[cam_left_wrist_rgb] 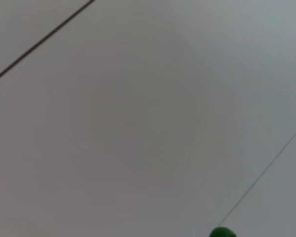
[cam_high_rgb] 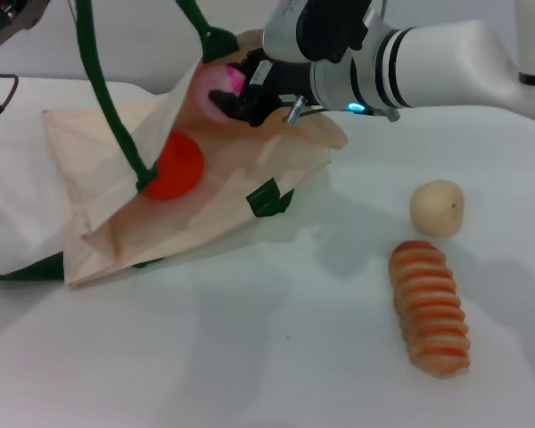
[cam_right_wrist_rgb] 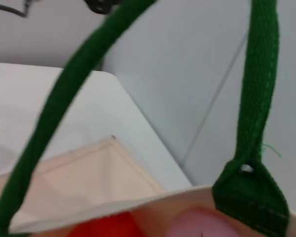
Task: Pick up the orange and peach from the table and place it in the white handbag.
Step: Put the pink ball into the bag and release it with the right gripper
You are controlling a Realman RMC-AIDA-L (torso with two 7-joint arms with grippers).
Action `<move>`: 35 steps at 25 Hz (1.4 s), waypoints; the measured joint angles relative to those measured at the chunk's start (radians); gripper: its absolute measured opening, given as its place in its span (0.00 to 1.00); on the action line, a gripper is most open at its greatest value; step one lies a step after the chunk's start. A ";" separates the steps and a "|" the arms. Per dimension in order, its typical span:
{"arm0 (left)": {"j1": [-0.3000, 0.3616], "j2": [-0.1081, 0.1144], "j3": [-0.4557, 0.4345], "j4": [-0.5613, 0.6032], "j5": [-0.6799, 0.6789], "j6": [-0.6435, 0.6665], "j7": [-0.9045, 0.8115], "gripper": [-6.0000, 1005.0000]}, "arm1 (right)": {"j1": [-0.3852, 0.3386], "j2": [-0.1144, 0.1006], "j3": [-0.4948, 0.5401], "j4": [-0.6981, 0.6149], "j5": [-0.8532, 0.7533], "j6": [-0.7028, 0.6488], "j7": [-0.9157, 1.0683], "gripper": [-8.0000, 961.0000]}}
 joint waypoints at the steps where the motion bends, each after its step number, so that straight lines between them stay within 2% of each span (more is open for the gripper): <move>1: -0.002 0.000 0.000 0.000 0.003 0.000 -0.001 0.13 | 0.002 0.000 0.011 0.006 -0.001 0.020 -0.008 0.43; 6: -0.005 0.000 0.000 -0.001 0.005 -0.007 -0.003 0.13 | 0.014 0.000 0.097 0.051 -0.003 0.144 -0.086 0.43; 12: -0.007 0.000 0.000 -0.002 0.005 -0.011 -0.004 0.13 | 0.008 0.000 0.203 0.077 -0.003 0.200 -0.192 0.43; 20: -0.002 -0.001 0.000 -0.002 0.005 -0.011 -0.004 0.13 | 0.003 -0.005 0.212 0.102 -0.004 0.225 -0.214 0.41; 25: 0.009 0.000 0.000 -0.002 0.005 -0.005 -0.004 0.13 | 0.001 -0.009 0.214 0.116 -0.004 0.223 -0.214 0.47; 35: 0.017 0.002 -0.001 -0.002 0.005 -0.002 -0.001 0.13 | 0.000 -0.010 0.213 0.126 -0.004 0.226 -0.215 0.86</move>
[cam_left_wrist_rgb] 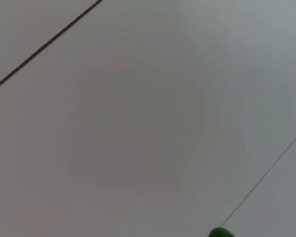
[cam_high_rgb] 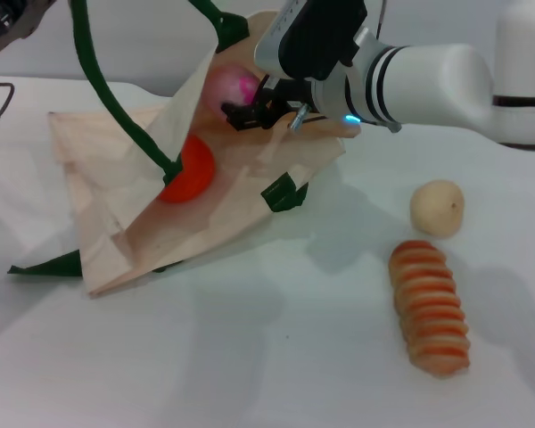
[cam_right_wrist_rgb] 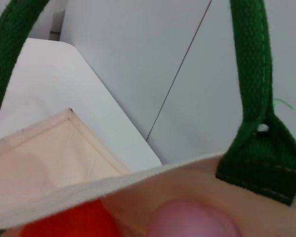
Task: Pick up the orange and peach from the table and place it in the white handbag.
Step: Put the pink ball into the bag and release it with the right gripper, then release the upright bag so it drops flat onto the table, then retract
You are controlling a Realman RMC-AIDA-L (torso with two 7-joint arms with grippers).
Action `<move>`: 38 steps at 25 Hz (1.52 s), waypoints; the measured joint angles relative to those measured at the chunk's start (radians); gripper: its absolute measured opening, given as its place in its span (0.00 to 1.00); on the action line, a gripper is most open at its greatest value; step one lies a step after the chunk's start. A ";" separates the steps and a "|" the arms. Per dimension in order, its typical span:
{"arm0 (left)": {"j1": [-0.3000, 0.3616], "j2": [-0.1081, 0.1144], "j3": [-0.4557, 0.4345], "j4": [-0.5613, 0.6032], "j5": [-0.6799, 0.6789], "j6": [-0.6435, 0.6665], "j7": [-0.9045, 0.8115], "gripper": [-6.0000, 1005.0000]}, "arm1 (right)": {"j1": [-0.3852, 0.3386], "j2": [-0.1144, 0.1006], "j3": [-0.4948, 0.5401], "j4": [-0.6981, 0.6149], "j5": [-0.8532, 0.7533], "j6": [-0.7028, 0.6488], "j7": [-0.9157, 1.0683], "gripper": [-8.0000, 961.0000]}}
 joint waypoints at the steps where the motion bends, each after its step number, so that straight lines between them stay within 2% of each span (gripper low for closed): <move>1: 0.000 0.000 0.000 0.000 0.000 0.000 0.000 0.13 | 0.000 0.000 0.000 0.001 0.000 0.000 0.000 0.90; 9: 0.014 0.005 -0.005 0.000 0.000 0.004 0.002 0.13 | -0.002 -0.002 0.000 0.027 0.000 -0.002 0.000 0.93; 20: 0.026 0.007 -0.008 0.000 0.000 0.006 0.002 0.13 | -0.005 -0.012 -0.009 0.066 -0.002 -0.011 0.004 0.93; 26: 0.037 0.015 -0.005 0.000 0.000 0.014 0.002 0.13 | -0.021 -0.020 -0.012 0.079 -0.003 -0.068 0.007 0.93; 33: 0.056 0.021 -0.008 0.000 -0.003 0.030 0.005 0.17 | -0.087 -0.063 -0.049 0.076 -0.003 -0.175 0.054 0.93; 36: 0.061 0.021 -0.011 0.000 -0.008 0.035 0.004 0.19 | -0.129 -0.101 -0.116 0.052 -0.003 -0.312 0.136 0.93; 38: 0.061 0.021 -0.012 0.000 -0.009 0.040 0.001 0.20 | -0.168 -0.126 -0.163 0.009 -0.003 -0.460 0.196 0.93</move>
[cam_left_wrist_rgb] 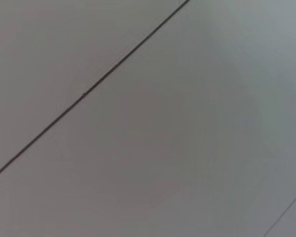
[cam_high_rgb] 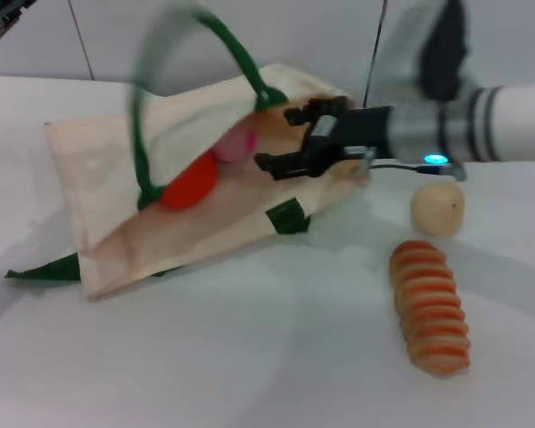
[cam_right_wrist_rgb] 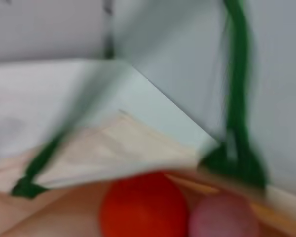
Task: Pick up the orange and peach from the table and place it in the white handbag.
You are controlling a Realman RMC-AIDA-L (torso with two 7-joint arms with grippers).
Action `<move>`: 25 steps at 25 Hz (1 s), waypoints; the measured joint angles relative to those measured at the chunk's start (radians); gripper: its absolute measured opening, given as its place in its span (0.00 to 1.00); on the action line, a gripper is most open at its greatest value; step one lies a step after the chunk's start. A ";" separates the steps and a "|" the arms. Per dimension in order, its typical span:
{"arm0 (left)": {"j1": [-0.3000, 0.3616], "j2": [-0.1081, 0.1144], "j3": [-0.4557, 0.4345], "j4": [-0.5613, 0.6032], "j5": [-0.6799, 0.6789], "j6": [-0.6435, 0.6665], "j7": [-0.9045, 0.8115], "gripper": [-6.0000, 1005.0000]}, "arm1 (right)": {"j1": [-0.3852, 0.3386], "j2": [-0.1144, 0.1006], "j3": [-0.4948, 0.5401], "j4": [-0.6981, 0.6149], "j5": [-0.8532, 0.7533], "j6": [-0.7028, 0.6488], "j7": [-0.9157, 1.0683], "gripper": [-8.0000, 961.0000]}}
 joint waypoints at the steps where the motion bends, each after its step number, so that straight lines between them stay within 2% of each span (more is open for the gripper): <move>1: 0.000 0.000 0.000 0.000 0.000 0.002 0.000 0.20 | -0.030 -0.008 -0.024 -0.050 0.000 -0.093 0.035 0.93; 2: 0.000 0.000 0.000 0.000 0.000 0.003 0.000 0.21 | -0.068 -0.010 -0.044 -0.116 0.000 -0.200 0.074 0.93; 4: -0.003 0.000 0.000 0.000 -0.001 0.008 0.000 0.22 | -0.157 0.009 -0.077 -0.293 0.000 -0.407 0.147 0.93; 6: -0.007 0.000 0.000 0.000 -0.002 0.013 0.000 0.23 | -0.261 0.056 -0.094 -0.540 -0.002 -0.615 0.233 0.93; 8: -0.009 -0.001 0.000 0.000 -0.002 0.018 0.001 0.23 | -0.361 0.104 -0.099 -0.796 -0.004 -0.743 0.320 0.93; 9: -0.009 -0.003 0.000 0.000 -0.002 0.022 0.003 0.24 | -0.397 0.116 -0.096 -0.896 0.005 -0.784 0.347 0.93; 11: -0.010 -0.007 0.000 0.000 -0.002 0.034 0.014 0.24 | -0.437 0.118 -0.083 -1.039 0.050 -0.806 0.366 0.93; 12: -0.009 -0.008 0.000 0.000 -0.002 0.037 0.019 0.24 | -0.443 0.115 -0.073 -1.068 0.072 -0.800 0.359 0.93; 14: -0.012 -0.010 0.000 0.000 -0.002 0.043 0.051 0.25 | -0.449 0.114 -0.042 -1.081 0.117 -0.783 0.334 0.93; 19: -0.033 -0.034 -0.001 -0.022 -0.005 0.093 0.203 0.28 | -0.459 0.115 0.079 -0.914 0.224 -0.710 0.190 0.93; 22: -0.038 -0.062 -0.002 -0.028 -0.017 0.133 0.342 0.35 | -0.460 0.116 0.159 -0.794 0.276 -0.620 0.072 0.93; 25: -0.039 -0.103 -0.003 -0.028 -0.060 0.184 0.543 0.41 | -0.464 0.117 0.235 -0.659 0.351 -0.505 -0.097 0.93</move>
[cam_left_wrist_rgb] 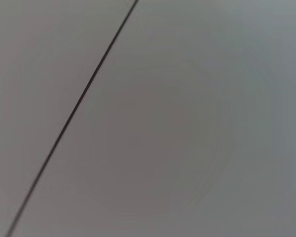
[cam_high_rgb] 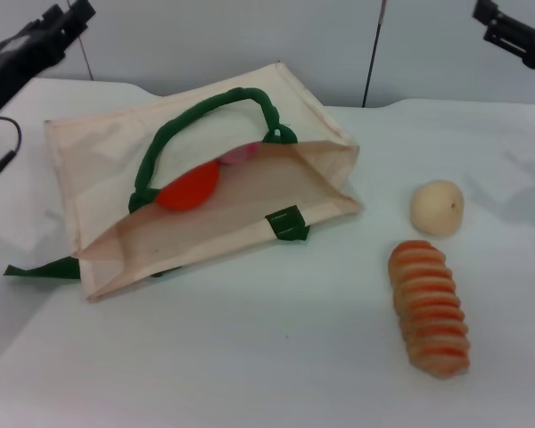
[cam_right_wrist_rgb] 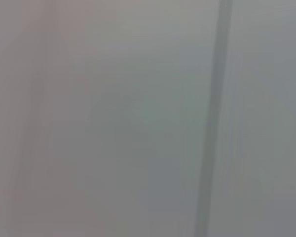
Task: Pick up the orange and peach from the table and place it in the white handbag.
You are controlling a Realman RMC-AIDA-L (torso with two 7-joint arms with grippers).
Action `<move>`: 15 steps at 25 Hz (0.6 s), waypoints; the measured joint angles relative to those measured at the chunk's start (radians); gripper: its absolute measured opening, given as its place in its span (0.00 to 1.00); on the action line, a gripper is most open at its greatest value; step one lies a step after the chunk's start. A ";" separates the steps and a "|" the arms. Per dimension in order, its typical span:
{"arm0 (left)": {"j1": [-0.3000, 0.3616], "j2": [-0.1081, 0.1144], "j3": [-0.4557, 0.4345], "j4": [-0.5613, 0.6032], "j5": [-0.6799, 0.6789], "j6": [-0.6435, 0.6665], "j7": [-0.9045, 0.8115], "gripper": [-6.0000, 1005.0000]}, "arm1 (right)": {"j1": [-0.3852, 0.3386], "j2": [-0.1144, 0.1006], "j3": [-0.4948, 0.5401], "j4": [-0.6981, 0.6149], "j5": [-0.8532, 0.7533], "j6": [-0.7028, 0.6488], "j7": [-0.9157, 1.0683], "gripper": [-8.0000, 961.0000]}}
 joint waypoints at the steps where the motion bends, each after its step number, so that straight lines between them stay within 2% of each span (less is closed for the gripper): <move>1: 0.001 -0.018 0.000 0.000 -0.020 0.019 0.090 0.43 | -0.002 0.000 0.028 0.049 0.030 0.034 -0.064 0.93; 3: 0.006 -0.049 0.000 -0.013 -0.077 0.046 0.265 0.47 | -0.009 0.000 0.081 0.134 0.100 0.086 -0.201 0.93; 5: 0.009 -0.061 0.000 -0.058 -0.147 0.058 0.415 0.54 | -0.022 0.001 0.139 0.214 0.175 0.118 -0.327 0.93; 9: 0.003 -0.062 0.000 -0.174 -0.281 0.062 0.682 0.69 | -0.051 0.002 0.216 0.333 0.304 0.131 -0.504 0.93; 15: 0.006 -0.066 0.000 -0.224 -0.357 0.053 0.824 0.69 | -0.064 0.002 0.246 0.377 0.337 0.134 -0.545 0.92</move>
